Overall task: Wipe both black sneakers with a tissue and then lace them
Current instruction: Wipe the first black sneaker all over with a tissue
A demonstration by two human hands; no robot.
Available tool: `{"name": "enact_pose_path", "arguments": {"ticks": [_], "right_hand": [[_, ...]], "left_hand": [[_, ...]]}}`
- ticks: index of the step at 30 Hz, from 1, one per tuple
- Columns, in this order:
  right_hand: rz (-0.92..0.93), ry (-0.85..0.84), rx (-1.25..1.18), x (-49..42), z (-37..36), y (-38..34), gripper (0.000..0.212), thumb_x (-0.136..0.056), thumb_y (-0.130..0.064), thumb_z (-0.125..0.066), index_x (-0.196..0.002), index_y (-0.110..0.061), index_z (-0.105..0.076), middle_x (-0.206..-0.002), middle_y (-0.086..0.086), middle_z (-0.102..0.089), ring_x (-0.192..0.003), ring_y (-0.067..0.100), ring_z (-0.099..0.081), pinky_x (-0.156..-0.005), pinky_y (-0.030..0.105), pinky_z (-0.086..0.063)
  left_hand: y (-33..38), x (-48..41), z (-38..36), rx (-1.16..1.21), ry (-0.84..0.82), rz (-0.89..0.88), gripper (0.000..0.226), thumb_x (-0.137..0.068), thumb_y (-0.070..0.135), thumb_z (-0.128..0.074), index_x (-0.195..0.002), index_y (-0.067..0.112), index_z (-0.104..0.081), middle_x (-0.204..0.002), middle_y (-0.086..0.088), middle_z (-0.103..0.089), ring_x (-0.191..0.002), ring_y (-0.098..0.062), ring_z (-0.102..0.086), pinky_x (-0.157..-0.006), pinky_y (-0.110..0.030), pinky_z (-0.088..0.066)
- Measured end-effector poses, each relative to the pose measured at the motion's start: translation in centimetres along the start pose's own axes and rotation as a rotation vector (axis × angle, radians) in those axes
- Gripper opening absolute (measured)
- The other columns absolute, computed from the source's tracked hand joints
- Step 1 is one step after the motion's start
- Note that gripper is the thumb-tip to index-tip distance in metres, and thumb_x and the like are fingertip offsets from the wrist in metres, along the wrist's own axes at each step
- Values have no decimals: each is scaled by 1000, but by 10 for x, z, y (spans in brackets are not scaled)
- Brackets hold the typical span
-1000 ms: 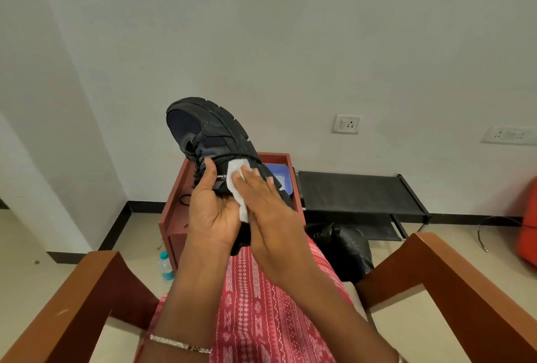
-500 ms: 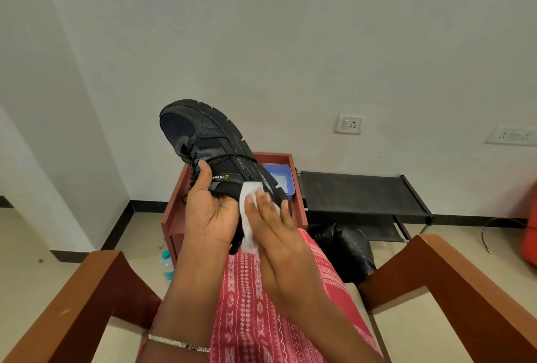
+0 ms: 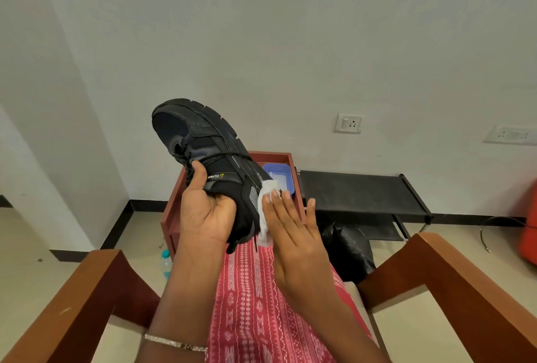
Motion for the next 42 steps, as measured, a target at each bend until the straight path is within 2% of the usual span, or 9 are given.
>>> {"name": "enact_pose_path", "arguments": {"ticks": [7, 10, 16, 21, 25, 27, 32, 38, 42], "right_hand": [[-86, -36, -109, -49, 5, 8, 56, -97, -13, -30, -153, -7, -35, -159, 9, -36, -151, 19, -23, -123, 49, -20], [-78, -10, -147, -56, 5, 8, 53, -99, -12, -32, -152, -6, -37, -158, 9, -38, -150, 18, -25, -123, 49, -21], [-45, 98, -133, 0, 6, 10, 56, -96, 2, -37, -151, -4, -35, -159, 10, -33, -151, 21, -24, -122, 50, -24], [-118, 89, -149, 7, -1, 15, 50, -105, -13, -37, -154, -6, -30, -162, 10, -28, -152, 24, -21, -119, 52, -30], [-122, 83, -261, -18, 4, -1, 48, -105, -16, -37, -153, -9, -34, -162, 6, -28, -153, 21, -16, -125, 44, -17], [-106, 73, -334, -28, 5, -10, 46, -105, -13, -37, -151, -8, -39, -160, 5, -33, -152, 16, -19, -125, 44, -16], [-97, 32, -497, -40, 5, -26, 46, -105, -8, -45, -150, -15, -42, -157, 1, -38, -149, 6, -25, -121, 39, -30], [-57, 212, -490, -34, 30, -16, 42, -93, 3, -62, -132, -11, -64, -136, 5, -63, -132, 9, -54, -102, 31, -52], [-196, 253, -569, -29, 35, 4, 32, -92, -14, -73, -123, -15, -70, -124, -6, -69, -119, -2, -60, -95, 19, -52]], "left_hand": [[-14, 5, -7, -63, -27, 28, 41, -102, 30, -53, -127, -1, -60, -131, -23, -64, -125, -36, -59, -107, -50, -44], [-14, 6, -10, -57, -38, 34, 38, -102, 30, -52, -115, -3, -64, -126, -26, -65, -122, -37, -60, -108, -51, -43], [1, 7, -10, -28, -25, -17, 29, -103, 26, -51, -101, 1, -67, -99, -19, -76, -88, -32, -74, -106, -50, -44], [-5, 1, -5, 41, -19, 15, 35, -101, 28, -53, -122, 1, -63, -124, -19, -68, -123, -33, -60, -115, -47, -37], [1, 2, -7, 12, -18, -29, 34, -102, 30, -51, -106, 0, -68, -106, -19, -74, -108, -31, -66, -107, -47, -43], [0, 4, -10, -22, -45, -21, 37, -102, 32, -52, -118, 1, -65, -114, -20, -72, -110, -31, -66, -106, -47, -45], [-7, 8, -13, -182, -105, 52, 50, -99, 42, -52, -135, 7, -58, -126, -18, -68, -111, -31, -68, -94, -51, -54], [-8, 17, -30, -182, -234, 14, 62, -97, 49, -53, -148, 14, -47, -146, -13, -54, -130, -31, -56, -112, -48, -41], [-15, 24, -30, -249, -233, 12, 67, -97, 56, -48, -147, 12, -48, -148, -15, -51, -136, -31, -50, -118, -47, -34]]}}
Point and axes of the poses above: each hand's wrist, its own x-axis away from the middle knuckle, its own z-axis out of the back of the hand, y = z × x, the point moved 10 cm from there along -x, towards the middle knuckle
